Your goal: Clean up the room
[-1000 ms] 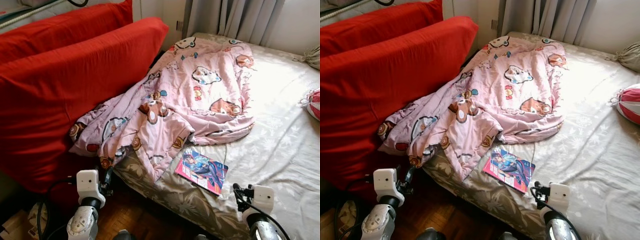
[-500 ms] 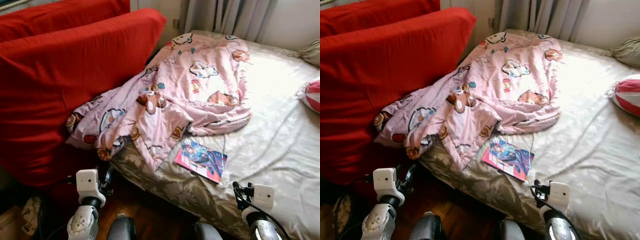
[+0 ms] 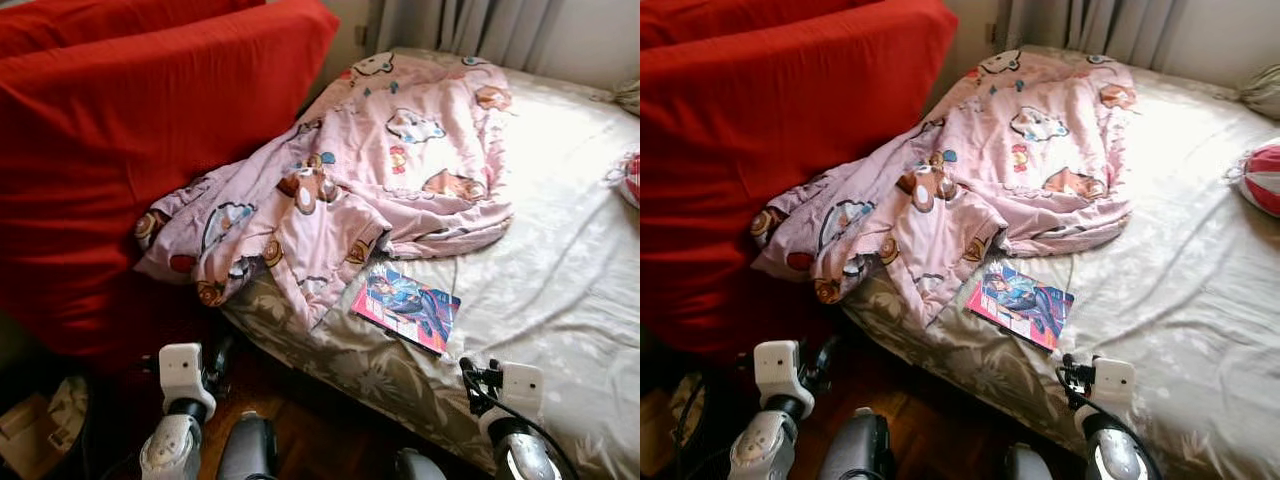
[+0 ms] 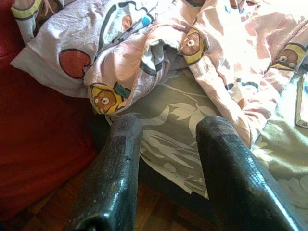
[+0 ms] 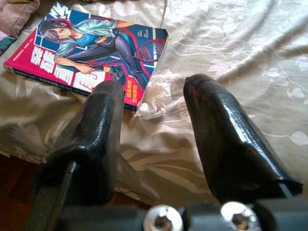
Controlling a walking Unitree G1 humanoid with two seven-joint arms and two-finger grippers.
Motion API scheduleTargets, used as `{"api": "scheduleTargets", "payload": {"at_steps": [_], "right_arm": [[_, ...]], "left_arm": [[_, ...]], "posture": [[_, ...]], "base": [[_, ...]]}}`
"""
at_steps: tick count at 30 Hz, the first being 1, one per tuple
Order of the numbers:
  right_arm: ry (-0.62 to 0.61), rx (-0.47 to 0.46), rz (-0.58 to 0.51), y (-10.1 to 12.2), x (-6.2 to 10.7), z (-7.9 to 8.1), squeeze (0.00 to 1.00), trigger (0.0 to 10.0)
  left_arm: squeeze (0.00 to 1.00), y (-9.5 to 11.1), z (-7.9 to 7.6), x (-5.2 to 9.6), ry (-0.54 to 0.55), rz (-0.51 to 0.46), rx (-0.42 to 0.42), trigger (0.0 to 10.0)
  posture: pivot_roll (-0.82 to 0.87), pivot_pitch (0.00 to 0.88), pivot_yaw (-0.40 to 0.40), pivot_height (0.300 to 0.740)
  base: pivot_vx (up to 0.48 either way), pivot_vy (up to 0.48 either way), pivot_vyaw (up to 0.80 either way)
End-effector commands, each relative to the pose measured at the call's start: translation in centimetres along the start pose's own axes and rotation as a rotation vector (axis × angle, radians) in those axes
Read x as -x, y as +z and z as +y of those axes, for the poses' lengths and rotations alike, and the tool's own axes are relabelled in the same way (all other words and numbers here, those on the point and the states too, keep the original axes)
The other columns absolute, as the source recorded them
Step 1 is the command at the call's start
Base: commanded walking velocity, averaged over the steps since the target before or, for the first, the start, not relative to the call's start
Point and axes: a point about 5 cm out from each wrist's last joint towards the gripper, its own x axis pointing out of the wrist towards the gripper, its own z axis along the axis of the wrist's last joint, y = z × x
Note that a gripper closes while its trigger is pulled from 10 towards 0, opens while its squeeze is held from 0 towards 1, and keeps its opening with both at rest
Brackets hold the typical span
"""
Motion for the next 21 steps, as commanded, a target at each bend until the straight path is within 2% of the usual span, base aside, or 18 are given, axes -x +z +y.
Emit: {"api": "scheduleTargets", "payload": {"at_steps": [1, 6, 21], "right_arm": [[0.001, -0.010, 0.028, -0.60, 0.20, 0.12, 0.00, 10.0], [0.009, -0.013, 0.035, -0.62, 0.04, 0.38, 0.00, 10.0], [-0.002, -0.015, 0.031, -0.36, -0.24, 0.18, 0.00, 10.0]], "left_arm": [[0.00, -0.41, 0.31, 0.31, 0.005, 0.021, -0.003, 10.0], [0.00, -0.36, 0.36, 0.22, 0.008, 0.019, 0.001, 10.0], [0.00, -0.21, 0.29, 0.10, 0.000, 0.012, 0.008, 10.0]], "posture": [[0.02, 0.148, -0.020, 0.644], [0.03, 0.144, -0.020, 0.644], [0.03, 0.140, -0.017, 0.644]], "base": [[0.000, 0.000, 0.00], [0.148, 0.000, 0.00], [0.305, 0.000, 0.00]]}}
